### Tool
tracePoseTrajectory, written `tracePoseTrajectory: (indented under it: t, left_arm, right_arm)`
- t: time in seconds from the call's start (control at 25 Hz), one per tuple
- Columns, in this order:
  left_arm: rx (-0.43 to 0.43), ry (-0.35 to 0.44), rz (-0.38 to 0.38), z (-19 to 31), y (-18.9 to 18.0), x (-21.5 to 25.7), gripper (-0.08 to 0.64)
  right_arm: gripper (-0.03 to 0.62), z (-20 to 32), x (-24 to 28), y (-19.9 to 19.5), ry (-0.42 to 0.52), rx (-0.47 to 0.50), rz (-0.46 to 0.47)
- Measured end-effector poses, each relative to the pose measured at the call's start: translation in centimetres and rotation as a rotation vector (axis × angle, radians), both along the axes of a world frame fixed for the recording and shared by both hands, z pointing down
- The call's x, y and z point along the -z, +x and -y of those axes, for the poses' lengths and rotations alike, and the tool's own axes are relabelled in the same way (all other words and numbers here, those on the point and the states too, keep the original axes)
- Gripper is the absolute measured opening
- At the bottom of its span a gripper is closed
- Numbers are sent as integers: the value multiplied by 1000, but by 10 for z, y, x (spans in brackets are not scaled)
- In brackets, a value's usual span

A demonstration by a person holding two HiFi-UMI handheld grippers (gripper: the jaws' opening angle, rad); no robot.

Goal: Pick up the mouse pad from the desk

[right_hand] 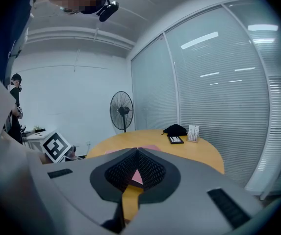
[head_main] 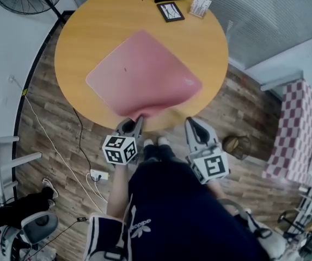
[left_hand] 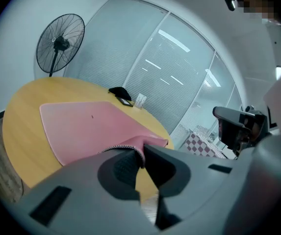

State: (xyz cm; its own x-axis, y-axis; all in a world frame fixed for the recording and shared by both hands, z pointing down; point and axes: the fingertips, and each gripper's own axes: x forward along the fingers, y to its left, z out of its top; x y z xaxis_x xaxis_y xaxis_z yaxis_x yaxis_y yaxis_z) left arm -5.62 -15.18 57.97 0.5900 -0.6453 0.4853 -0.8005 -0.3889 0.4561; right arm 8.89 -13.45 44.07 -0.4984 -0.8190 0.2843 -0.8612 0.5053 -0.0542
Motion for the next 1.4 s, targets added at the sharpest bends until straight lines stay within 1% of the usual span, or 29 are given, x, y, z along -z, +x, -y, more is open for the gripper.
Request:
tracePoseTrajectory:
  t: [0.24, 0.56, 0.68, 0.88, 1.08, 1.2, 1.4]
  left_arm:
    - [49, 71, 2, 29, -10, 28, 21]
    - [41, 190, 41, 81, -17, 73, 21]
    - [27, 248, 64, 103, -22, 95, 21]
    - [40, 329, 77, 139, -30, 131, 21]
    - [30, 399, 113, 167, -32, 159, 21]
    - [29, 434, 121, 186, -32, 176, 21]
    - [35, 515, 135, 218, -30, 220, 21]
  right_arm:
    - [5, 5, 13, 5, 46, -25, 1]
    - [3, 17, 27, 12, 87, -56, 23]
    - [4, 19, 31, 10, 102, -54, 29]
    - [4, 22, 37, 5, 134, -45, 27]
    - [4, 26, 43, 8, 152, -67, 22]
    - [3, 29, 48, 11, 163, -78, 23]
    - [4, 28, 54, 19, 185, -99, 27]
